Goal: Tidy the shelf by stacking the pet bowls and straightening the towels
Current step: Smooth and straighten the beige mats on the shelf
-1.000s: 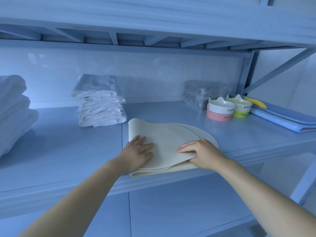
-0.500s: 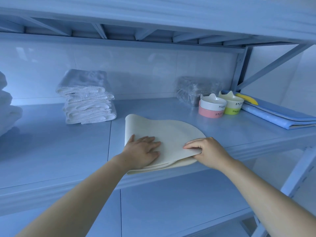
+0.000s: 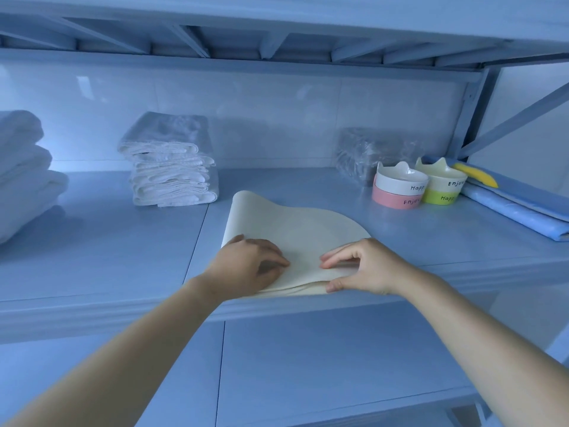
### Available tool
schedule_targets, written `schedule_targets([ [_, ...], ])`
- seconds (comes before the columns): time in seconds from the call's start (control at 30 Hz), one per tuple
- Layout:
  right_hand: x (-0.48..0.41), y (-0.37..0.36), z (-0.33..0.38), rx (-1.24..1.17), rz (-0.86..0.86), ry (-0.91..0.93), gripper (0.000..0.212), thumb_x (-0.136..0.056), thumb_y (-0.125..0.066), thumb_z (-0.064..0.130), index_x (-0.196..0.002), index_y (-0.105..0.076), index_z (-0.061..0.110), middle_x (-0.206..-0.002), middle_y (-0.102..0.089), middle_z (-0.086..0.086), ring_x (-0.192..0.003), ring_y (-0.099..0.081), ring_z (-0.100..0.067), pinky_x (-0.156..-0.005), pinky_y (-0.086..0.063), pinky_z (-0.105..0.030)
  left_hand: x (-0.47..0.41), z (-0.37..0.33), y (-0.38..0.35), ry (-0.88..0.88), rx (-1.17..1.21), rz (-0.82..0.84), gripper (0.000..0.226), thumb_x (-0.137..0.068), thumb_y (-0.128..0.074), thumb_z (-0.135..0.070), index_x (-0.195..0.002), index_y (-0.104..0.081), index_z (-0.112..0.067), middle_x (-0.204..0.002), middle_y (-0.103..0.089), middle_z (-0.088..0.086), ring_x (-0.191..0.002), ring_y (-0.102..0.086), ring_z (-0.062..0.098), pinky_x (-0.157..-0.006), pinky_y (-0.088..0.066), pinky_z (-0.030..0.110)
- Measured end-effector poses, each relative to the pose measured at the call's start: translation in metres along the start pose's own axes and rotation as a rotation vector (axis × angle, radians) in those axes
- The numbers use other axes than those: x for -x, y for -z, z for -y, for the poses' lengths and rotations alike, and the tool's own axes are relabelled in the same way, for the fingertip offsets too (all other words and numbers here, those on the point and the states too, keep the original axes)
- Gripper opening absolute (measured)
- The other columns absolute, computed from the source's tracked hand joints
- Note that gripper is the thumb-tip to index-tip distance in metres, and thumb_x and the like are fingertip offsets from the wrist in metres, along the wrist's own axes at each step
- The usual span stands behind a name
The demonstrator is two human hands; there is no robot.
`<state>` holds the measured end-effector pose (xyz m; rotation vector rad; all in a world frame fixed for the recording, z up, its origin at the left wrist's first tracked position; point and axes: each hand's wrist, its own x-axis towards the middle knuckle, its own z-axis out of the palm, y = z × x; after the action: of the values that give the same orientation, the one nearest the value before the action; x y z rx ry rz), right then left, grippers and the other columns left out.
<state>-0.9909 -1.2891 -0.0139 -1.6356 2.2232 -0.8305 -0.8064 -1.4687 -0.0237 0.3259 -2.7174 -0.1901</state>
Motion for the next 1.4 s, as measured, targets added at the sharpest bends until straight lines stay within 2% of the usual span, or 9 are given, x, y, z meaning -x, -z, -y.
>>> schedule_targets([
  [0.13, -0.001, 0.0, -0.004, 0.009, 0.035, 0.032, 0.046, -0.052, -0.081, 0.055, -0.094, -0.069, 0.041, -0.117, -0.058, 0.029, -0.108, -0.047, 0.02, -0.096, -0.032, -0.01, 0.006, -0.008, 0.002, 0.067, 0.049, 0.013, 0.027, -0.081, -0.058, -0.053, -0.103, -0.067, -0.041, -0.117, -0.058, -0.025, -0.093, -0.039, -0.009, -0.091, -0.025, 0.016],
  [0.27, -0.002, 0.002, -0.005, 0.082, 0.114, 0.098, 0.06, -0.047, -0.079, 0.064, -0.102, -0.066, 0.044, -0.116, -0.049, 0.035, -0.112, -0.042, 0.02, -0.094, -0.027, -0.007, 0.008, -0.018, 0.003, 0.109, 0.035, 0.033, 0.038, -0.077, -0.058, -0.061, -0.108, -0.065, -0.042, -0.124, -0.055, -0.023, -0.115, -0.044, -0.004, -0.104, -0.016, 0.018],
  [0.4, -0.005, 0.003, -0.005, 0.038, 0.087, 0.129, 0.038, -0.06, -0.073, 0.059, -0.096, -0.067, 0.046, -0.12, -0.057, 0.029, -0.109, -0.047, 0.018, -0.098, -0.034, -0.012, 0.017, -0.026, 0.001, 0.145, -0.026, 0.086, 0.068, -0.061, -0.054, -0.077, -0.119, -0.057, -0.042, -0.134, -0.047, -0.024, -0.124, -0.038, -0.003, -0.108, -0.011, 0.02],
  [0.57, -0.006, 0.002, -0.006, 0.096, 0.048, 0.225, 0.029, -0.072, -0.059, 0.021, -0.095, -0.07, 0.035, -0.104, -0.068, 0.023, -0.098, -0.059, 0.005, -0.09, -0.048, -0.023, 0.021, -0.034, 0.0, 0.169, -0.026, 0.004, 0.037, -0.077, -0.062, -0.041, -0.114, -0.059, -0.047, -0.129, -0.053, -0.023, -0.12, -0.046, 0.001, -0.099, -0.022, 0.013],
  [0.7, -0.012, 0.004, -0.019, 0.131, -0.015, 0.249, 0.04, -0.073, -0.059, 0.006, -0.104, -0.07, 0.027, -0.112, -0.067, 0.016, -0.109, -0.057, -0.001, -0.096, -0.044, -0.023, 0.02, -0.038, 0.004, 0.242, -0.039, 0.008, 0.044, -0.076, -0.05, -0.028, -0.114, -0.057, -0.049, -0.124, -0.054, -0.029, -0.118, -0.047, 0.0, -0.1, -0.041, 0.031],
  [0.77, -0.016, 0.005, -0.025, 0.132, -0.032, 0.258, 0.042, -0.073, -0.058, 0.0, -0.105, -0.07, 0.025, -0.112, -0.067, 0.014, -0.109, -0.057, -0.003, -0.096, -0.044, -0.022, 0.019, -0.036, 0.003, 0.272, -0.096, -0.013, 0.049, -0.078, -0.053, -0.02, -0.119, -0.055, -0.048, -0.13, -0.05, -0.027, -0.12, -0.045, 0.004, -0.098, -0.04, 0.027],
  [1.0, -0.027, 0.012, -0.032, 0.078, -0.16, 0.322, 0.038, -0.074, -0.058, 0.0, -0.094, -0.073, 0.028, -0.087, -0.073, 0.011, -0.076, -0.062, -0.002, -0.061, -0.042, -0.011, 0.008, -0.043, -0.003, 0.328, -0.087, -0.074, 0.066, -0.076, -0.041, 0.001, -0.124, -0.051, -0.043, -0.119, -0.06, -0.019, -0.107, -0.054, 0.013, -0.076, -0.042, 0.023],
  [1.23, -0.051, 0.029, -0.039, 0.101, -0.232, 0.364, 0.02, -0.082, -0.062, 0.008, -0.093, -0.073, 0.021, -0.085, -0.074, 0.0, -0.08, -0.065, -0.022, -0.072, -0.048, -0.029, -0.02, -0.038, -0.011, 0.346, -0.081, -0.082, 0.07, -0.07, -0.036, 0.002, -0.123, -0.048, -0.043, -0.111, -0.063, -0.012, -0.094, -0.058, 0.022, -0.074, -0.051, 0.038],
  [1.4, -0.074, 0.04, -0.047, 0.123, -0.283, 0.348, 0.018, -0.082, -0.062, 0.007, -0.091, -0.073, 0.018, -0.079, -0.073, -0.004, -0.074, -0.064, -0.026, -0.069, -0.049, -0.033, -0.051, -0.025, -0.014, 0.331, -0.089, -0.089, 0.069, -0.072, -0.037, 0.001, -0.123, -0.047, -0.044, -0.105, -0.066, -0.01, -0.08, -0.054, 0.018, -0.063, -0.039, 0.026],
])
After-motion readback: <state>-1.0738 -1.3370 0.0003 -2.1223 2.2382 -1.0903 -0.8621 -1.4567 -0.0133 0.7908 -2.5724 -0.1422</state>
